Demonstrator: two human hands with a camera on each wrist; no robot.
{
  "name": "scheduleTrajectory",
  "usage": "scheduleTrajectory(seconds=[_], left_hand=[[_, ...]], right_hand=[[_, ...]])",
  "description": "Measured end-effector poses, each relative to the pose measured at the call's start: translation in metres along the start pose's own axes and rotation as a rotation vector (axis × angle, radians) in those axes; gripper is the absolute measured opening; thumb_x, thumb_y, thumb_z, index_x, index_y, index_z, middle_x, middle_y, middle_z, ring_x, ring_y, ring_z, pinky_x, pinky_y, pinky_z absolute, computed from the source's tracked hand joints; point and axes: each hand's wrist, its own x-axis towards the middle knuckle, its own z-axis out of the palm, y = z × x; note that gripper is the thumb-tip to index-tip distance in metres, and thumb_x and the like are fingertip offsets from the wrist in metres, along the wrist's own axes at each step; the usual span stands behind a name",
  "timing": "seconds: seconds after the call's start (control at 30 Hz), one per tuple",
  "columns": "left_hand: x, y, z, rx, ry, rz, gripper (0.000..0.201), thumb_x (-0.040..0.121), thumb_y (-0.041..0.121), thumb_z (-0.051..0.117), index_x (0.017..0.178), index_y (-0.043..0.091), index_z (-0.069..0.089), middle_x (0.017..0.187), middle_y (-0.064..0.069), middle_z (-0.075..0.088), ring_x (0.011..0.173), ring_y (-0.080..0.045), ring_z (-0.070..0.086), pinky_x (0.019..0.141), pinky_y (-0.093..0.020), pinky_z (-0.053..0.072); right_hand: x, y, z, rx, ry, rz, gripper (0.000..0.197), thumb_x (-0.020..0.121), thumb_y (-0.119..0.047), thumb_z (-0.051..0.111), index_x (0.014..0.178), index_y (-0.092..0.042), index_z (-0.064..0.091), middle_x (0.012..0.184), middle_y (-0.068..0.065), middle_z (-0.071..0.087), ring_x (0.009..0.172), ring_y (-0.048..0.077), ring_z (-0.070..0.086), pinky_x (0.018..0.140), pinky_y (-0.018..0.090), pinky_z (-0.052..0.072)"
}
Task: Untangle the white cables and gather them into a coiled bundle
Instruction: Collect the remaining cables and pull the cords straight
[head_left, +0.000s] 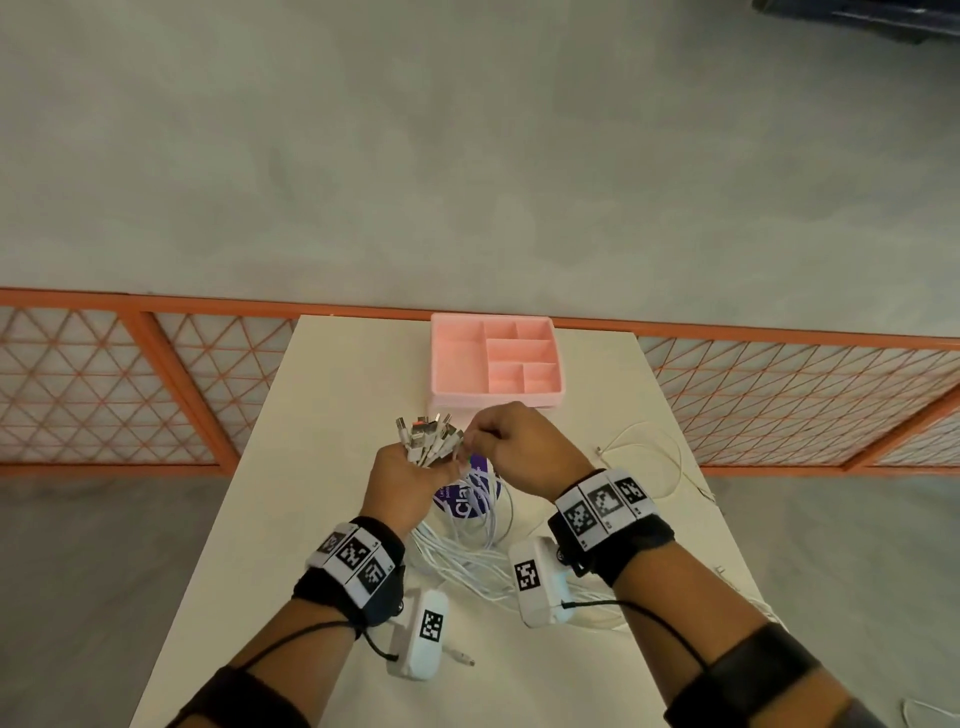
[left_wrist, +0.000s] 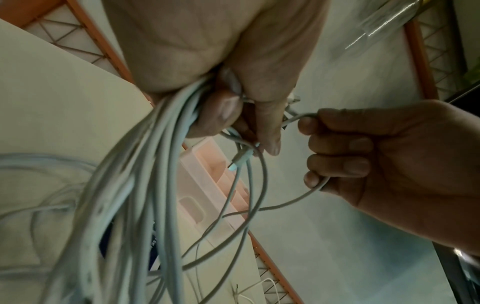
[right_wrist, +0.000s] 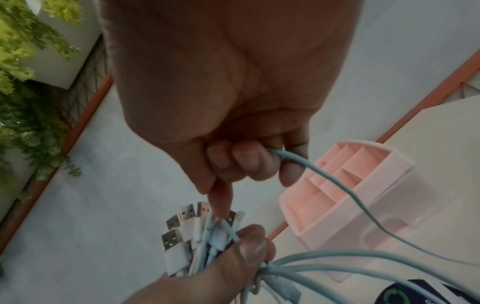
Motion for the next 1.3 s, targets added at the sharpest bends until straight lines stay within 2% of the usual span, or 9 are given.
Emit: scheduleTrajectory(seconds=[0.2,0.33,0.5,0.6,0.8,0.93,1.1,1.23,1.3], left_hand=[[0.001,-0.01,-0.001,0.032,0.05,-0.057,0.018,0.077,0.003,0.083,0.085,0.017,0.075,0.076,0.004,0.076,0.056,-0.002,0.064,0.058,-0.021,0.047],[-0.005,-0.014,-0.005,-0.036,0.088,-0.156,0.007,0.088,0.016,0.075,0.085,0.011,0.073,0.08,-0.009,0.077,0.037,-0.005,0.039,0.044,-0.018,0.029],[-0.005,-0.001,-0.018,-0.212,0.129,-0.159,0.02,0.095,0.022,0.065,0.085,0.006,0.069,0.055,-0.002,0.056,0.037,-0.007,0.034,0.039,-0.017,0.025],[-0.005,0.006,-0.021,-0.317,0.158,-0.122,0.022,0.097,0.025,0.063,0.084,0.007,0.067,0.051,0.003,0.041,0.037,-0.006,0.031,0.038,-0.017,0.024],[-0.011,0.03,-0.017,-0.442,0.117,-0.039,0.025,0.098,0.029,0.061,0.085,0.008,0.065,0.05,0.006,0.035,0.039,-0.006,0.027,0.038,-0.017,0.022],[-0.014,0.043,-0.013,-0.442,0.062,0.015,0.027,0.1,0.03,0.058,0.086,0.008,0.062,0.051,0.006,0.033,0.039,-0.005,0.025,0.039,-0.017,0.021],[-0.017,0.044,-0.01,-0.409,0.054,0.003,0.028,0.101,0.031,0.056,0.085,0.008,0.061,0.049,0.006,0.033,0.038,-0.006,0.023,0.039,-0.017,0.02],[-0.016,0.04,-0.013,-0.393,0.074,-0.019,0.028,0.101,0.03,0.056,0.084,0.008,0.061,0.049,0.006,0.033,0.038,-0.006,0.022,0.038,-0.017,0.02],[-0.016,0.037,-0.015,-0.392,0.091,-0.036,0.028,0.101,0.03,0.056,0.084,0.009,0.06,0.049,0.006,0.033,0.037,-0.006,0.022,0.038,-0.017,0.02]], right_hand=[[0.003,0.004,-0.011,0.151,0.329,0.063,0.02,0.097,-0.016,0.054,0.084,-0.018,0.069,0.075,-0.005,0.067,0.063,0.01,0.055,0.057,0.013,0.038],[0.0,0.008,-0.025,0.228,0.407,0.073,0.02,0.099,-0.015,0.05,0.091,-0.013,0.068,0.063,-0.013,0.056,0.054,-0.002,0.048,0.053,0.012,0.035],[-0.008,0.042,-0.058,0.441,0.89,0.246,0.018,0.099,-0.015,0.046,0.099,-0.011,0.064,0.068,0.002,0.06,0.059,0.013,0.053,0.057,0.025,0.041],[-0.023,0.081,-0.065,0.543,0.985,0.433,0.018,0.1,-0.02,0.048,0.105,-0.011,0.063,0.075,0.002,0.062,0.067,0.016,0.056,0.063,0.029,0.041],[-0.07,0.174,-0.054,0.428,0.947,0.697,0.021,0.101,-0.017,0.048,0.108,-0.003,0.061,0.089,0.011,0.066,0.076,0.025,0.058,0.06,0.026,0.041],[-0.119,0.223,-0.044,0.334,0.881,0.962,0.027,0.099,-0.022,0.047,0.114,-0.005,0.061,0.093,0.018,0.067,0.082,0.034,0.061,0.073,0.042,0.051],[-0.186,0.247,-0.042,0.155,0.781,1.228,0.037,0.093,-0.008,0.055,0.128,0.003,0.054,0.122,0.025,0.06,0.111,0.04,0.059,0.082,0.041,0.051],[-0.215,0.23,-0.049,0.029,0.295,1.414,0.032,0.078,-0.028,0.077,0.101,-0.008,0.066,0.092,0.006,0.065,0.091,0.025,0.066,0.078,0.029,0.052],[-0.214,0.234,-0.059,-0.162,0.398,1.337,0.034,0.078,-0.023,0.074,0.103,-0.001,0.067,0.09,0.006,0.057,0.093,0.026,0.062,0.079,0.031,0.05]])
